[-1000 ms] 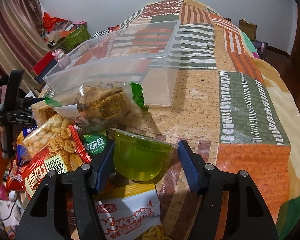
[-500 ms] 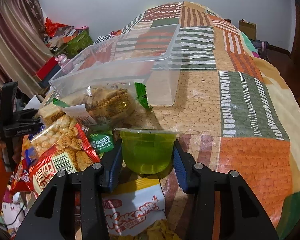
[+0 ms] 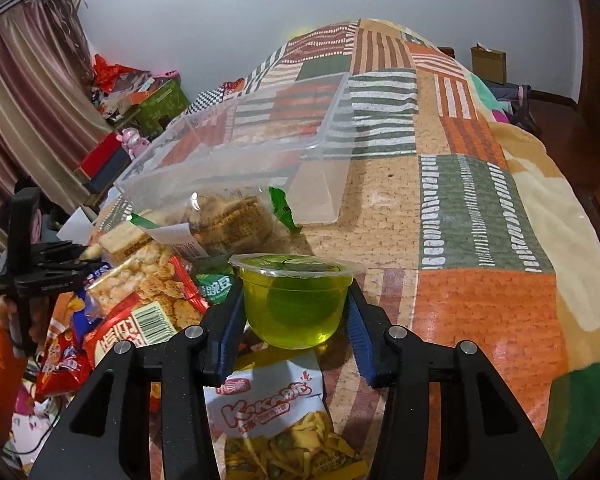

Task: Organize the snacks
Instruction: 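Lift the jelly cup with the right tool while the left tool carries the wafer pack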

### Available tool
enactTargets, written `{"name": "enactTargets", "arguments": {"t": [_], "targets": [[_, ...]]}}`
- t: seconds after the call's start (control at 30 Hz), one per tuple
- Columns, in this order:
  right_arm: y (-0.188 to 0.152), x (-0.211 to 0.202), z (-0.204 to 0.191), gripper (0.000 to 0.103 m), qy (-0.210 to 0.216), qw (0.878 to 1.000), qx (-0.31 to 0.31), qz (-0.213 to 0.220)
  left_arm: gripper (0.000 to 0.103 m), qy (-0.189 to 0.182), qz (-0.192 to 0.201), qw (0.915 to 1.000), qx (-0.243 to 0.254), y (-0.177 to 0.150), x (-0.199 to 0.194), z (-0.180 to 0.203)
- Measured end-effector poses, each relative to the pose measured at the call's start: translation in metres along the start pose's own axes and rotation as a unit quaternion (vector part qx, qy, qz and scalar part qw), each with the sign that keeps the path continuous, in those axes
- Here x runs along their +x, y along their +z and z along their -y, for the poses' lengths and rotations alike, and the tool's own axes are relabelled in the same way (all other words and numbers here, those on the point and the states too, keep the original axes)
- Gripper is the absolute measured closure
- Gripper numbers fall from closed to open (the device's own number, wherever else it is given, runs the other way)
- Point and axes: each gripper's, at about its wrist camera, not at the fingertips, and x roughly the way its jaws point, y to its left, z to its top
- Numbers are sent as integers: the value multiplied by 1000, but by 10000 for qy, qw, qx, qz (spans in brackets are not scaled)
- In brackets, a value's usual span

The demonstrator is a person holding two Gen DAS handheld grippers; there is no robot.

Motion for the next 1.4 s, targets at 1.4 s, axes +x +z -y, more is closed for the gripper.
{"name": "enactTargets", "arguments": {"t": [1.4], "targets": [[70, -29, -42, 60, 252, 9934, -669, 894, 70, -175, 1659, 9848, -490, 45, -84, 19]]}}
